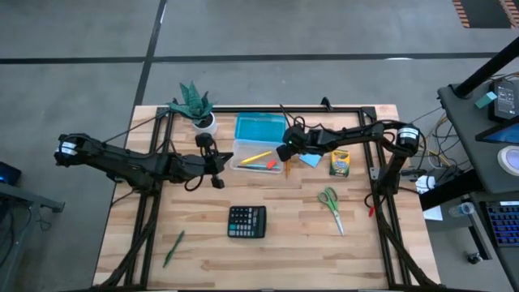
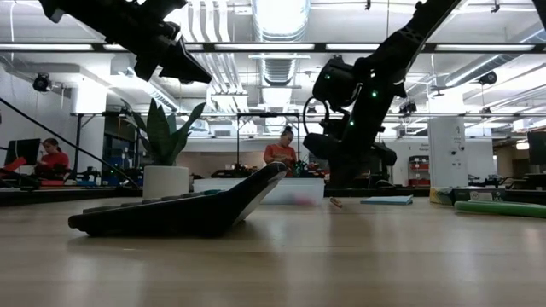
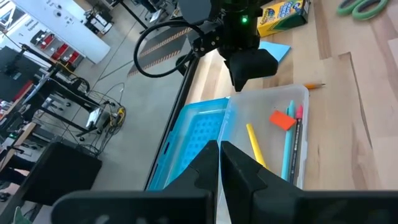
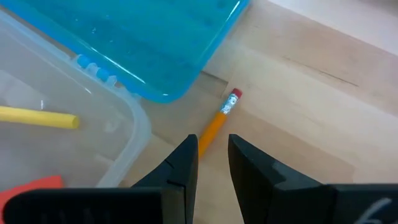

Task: Pack school essentials
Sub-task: Put the orange pencil into the supply box

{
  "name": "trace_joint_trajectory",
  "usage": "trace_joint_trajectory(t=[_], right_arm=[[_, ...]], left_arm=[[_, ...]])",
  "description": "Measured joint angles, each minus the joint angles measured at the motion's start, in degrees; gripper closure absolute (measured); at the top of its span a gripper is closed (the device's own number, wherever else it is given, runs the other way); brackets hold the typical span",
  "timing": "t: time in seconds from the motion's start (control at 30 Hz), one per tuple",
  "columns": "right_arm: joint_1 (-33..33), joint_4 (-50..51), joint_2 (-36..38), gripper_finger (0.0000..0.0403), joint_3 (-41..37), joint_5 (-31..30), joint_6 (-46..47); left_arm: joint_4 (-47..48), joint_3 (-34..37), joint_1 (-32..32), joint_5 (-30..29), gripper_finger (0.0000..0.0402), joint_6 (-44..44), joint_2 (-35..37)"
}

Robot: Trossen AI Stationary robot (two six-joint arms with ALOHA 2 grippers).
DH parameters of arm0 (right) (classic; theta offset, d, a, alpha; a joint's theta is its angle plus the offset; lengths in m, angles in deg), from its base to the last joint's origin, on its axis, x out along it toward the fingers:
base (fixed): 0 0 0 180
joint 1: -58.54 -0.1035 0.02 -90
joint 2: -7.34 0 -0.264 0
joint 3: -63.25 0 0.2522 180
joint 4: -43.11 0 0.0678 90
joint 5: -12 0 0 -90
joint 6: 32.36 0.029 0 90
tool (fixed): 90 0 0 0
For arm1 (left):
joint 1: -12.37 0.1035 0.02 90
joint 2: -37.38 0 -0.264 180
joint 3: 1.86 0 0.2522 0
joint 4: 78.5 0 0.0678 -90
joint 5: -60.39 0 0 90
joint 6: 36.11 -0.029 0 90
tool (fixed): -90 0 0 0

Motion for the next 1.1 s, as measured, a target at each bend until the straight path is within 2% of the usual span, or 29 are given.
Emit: trace_joint_trajectory(t=[0.17,0.6,1.1], right_arm=[[-0.2,-4.2,0.0,0.0325,-1.7,0.0,0.1],[-2.1,-7.5,-0.9,0.0325,-2.9,-1.9,1.6],[-2.5,-6.5,-2.6,0.0325,-2.9,-3.1,2.2]], left_arm=[[0.0,0.0,0.0,0.0,0.0402,0.0,0.0],[-0.4,0.0,0.0,0.0,0.0402,0.0,0.0],[-0.5,0.0,0.0,0.0,0.0402,0.0,0.0]])
